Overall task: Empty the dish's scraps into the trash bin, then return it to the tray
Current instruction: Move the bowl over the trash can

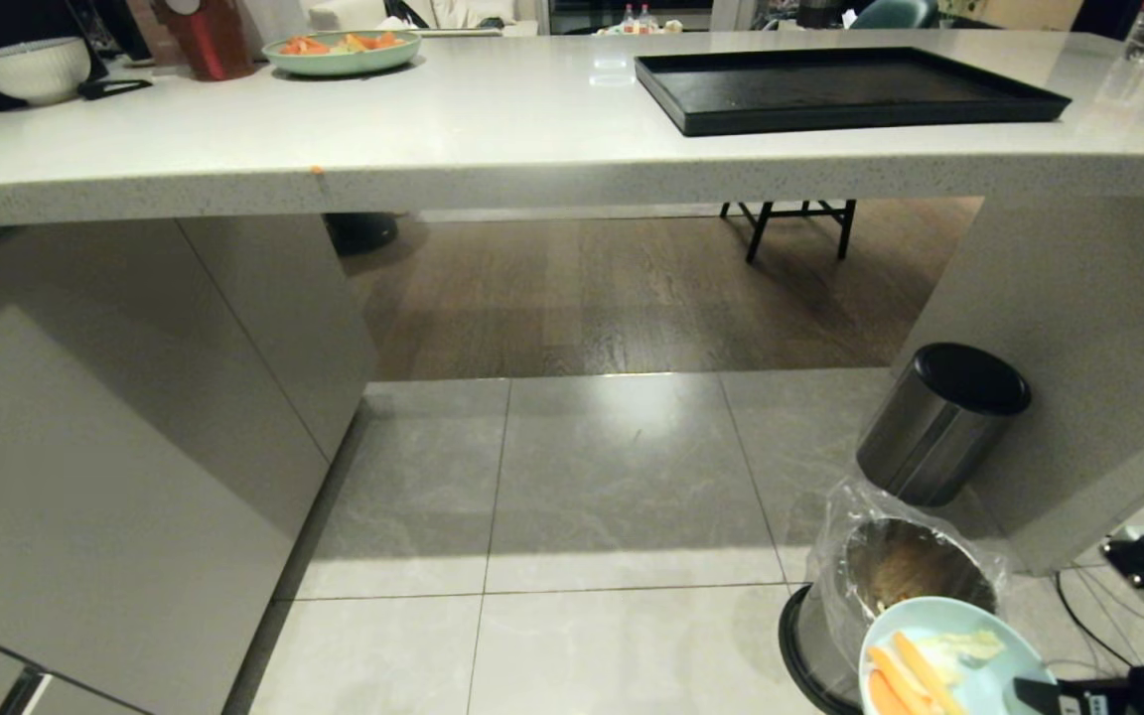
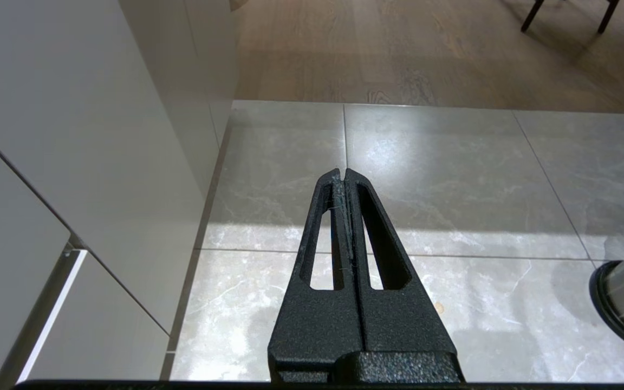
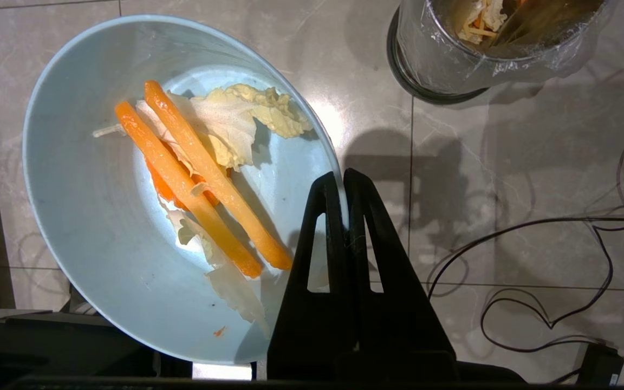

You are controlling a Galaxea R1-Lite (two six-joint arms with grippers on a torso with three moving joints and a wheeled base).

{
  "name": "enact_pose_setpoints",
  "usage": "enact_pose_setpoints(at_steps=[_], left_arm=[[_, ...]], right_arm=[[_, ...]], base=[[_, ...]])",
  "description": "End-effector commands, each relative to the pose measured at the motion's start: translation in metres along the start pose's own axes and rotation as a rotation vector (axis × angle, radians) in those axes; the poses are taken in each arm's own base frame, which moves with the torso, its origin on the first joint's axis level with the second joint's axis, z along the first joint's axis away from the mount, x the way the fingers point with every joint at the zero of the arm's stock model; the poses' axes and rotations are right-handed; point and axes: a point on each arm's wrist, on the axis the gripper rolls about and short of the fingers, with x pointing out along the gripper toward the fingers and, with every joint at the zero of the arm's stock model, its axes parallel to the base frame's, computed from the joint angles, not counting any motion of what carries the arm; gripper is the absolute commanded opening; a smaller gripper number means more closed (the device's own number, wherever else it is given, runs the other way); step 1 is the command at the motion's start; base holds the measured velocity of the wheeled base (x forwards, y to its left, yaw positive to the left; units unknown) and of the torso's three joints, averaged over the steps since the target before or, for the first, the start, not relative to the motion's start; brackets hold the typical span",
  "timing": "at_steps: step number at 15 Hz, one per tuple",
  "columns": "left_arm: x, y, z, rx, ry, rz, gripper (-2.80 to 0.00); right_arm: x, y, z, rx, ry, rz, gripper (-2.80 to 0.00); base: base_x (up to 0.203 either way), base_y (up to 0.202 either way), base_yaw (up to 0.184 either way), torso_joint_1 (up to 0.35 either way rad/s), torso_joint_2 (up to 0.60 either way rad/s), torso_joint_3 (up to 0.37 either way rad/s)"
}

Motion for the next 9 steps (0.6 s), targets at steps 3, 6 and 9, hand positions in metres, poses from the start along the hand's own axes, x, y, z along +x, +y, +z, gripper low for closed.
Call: enact_pose_setpoints(at_steps=[3,6,9], left_arm=[[0.0000,0.0000,0.0000,-0.001,-0.001,0.000,-2.80],[0.0000,0.0000,0.0000,-0.001,-0.001,0.001,-2.80],[0.0000,0.0000,0.0000,-0.001,-0.001,0.001,-2.80]], right_arm=[[0.0014,-0.0009,-0.0025,0.000,0.009,-0.008,-2.80],[0.0013,-0.0007,-0.0021,0.000,0.008,-0.007,-2.80],[0.0012,-0.0006,-0.0018,0.000,0.007,-0.007,-2.80]], base=[[-0.004,0.000,-0.018,0.001,0.00,0.001],[-0.002,0.008,-0.158,0.006,0.00,0.005],[0.000,0.007,-0.174,0.004,0.00,0.000]])
